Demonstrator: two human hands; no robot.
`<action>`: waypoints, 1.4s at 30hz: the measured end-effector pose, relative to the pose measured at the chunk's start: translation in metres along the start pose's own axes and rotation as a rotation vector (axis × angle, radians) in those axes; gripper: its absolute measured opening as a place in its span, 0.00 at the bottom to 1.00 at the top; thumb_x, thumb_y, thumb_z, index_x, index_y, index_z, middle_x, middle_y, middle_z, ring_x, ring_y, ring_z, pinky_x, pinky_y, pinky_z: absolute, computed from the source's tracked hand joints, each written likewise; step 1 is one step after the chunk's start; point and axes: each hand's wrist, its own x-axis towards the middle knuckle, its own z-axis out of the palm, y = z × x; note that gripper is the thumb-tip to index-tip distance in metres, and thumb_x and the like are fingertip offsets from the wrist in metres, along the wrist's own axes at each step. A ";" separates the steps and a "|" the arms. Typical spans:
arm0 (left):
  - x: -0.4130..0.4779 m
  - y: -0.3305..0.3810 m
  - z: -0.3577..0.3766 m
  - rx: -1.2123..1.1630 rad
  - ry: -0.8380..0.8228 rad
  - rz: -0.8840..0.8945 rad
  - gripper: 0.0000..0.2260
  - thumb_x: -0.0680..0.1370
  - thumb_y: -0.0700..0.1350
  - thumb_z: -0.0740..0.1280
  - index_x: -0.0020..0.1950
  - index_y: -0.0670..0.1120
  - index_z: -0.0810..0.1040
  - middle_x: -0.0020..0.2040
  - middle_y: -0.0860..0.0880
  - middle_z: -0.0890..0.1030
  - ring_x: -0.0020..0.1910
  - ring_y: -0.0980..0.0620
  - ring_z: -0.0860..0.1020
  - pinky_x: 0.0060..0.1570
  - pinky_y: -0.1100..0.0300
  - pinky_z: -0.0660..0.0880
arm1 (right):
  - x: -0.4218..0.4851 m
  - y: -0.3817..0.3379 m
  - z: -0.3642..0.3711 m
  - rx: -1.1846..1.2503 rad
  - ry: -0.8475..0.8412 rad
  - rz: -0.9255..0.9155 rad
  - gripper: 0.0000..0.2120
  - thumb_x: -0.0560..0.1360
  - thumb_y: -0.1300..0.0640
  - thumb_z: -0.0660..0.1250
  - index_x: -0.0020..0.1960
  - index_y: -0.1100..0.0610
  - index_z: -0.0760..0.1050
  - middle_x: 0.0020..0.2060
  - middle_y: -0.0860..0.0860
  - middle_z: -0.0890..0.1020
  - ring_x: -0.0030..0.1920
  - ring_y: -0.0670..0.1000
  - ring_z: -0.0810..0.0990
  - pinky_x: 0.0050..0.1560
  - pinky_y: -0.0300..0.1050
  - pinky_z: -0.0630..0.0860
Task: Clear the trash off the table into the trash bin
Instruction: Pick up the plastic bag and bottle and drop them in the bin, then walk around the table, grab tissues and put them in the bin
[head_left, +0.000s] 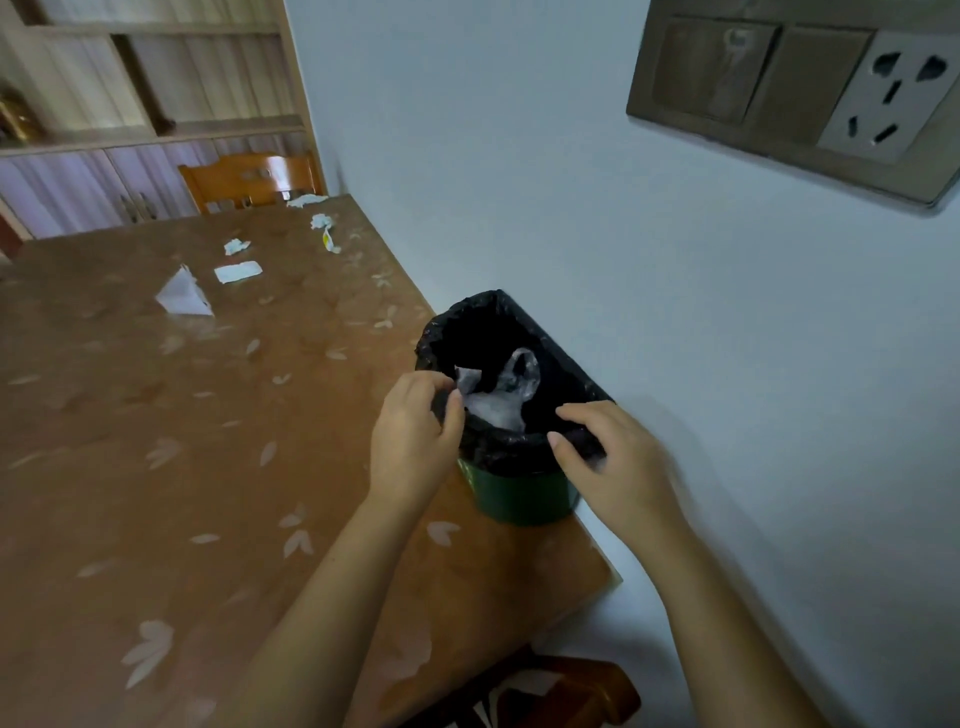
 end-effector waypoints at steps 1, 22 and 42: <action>-0.008 -0.006 -0.007 0.053 0.004 0.006 0.06 0.76 0.41 0.64 0.50 0.42 0.77 0.47 0.48 0.78 0.47 0.51 0.76 0.43 0.62 0.70 | 0.000 -0.005 0.005 0.010 -0.021 -0.024 0.12 0.73 0.54 0.66 0.56 0.56 0.76 0.52 0.50 0.79 0.54 0.47 0.75 0.53 0.35 0.69; -0.271 -0.135 -0.259 0.590 0.312 -0.715 0.18 0.71 0.49 0.57 0.48 0.39 0.79 0.47 0.41 0.81 0.42 0.40 0.79 0.41 0.49 0.76 | -0.086 -0.214 0.208 0.009 -0.732 -0.617 0.17 0.76 0.49 0.60 0.64 0.51 0.69 0.64 0.46 0.72 0.66 0.46 0.64 0.62 0.41 0.60; -0.504 -0.186 -0.497 0.763 0.564 -1.126 0.16 0.72 0.48 0.58 0.49 0.39 0.79 0.49 0.42 0.81 0.47 0.41 0.79 0.46 0.52 0.74 | -0.311 -0.496 0.372 0.118 -1.023 -1.006 0.17 0.71 0.47 0.58 0.52 0.55 0.77 0.49 0.51 0.81 0.52 0.54 0.77 0.54 0.50 0.73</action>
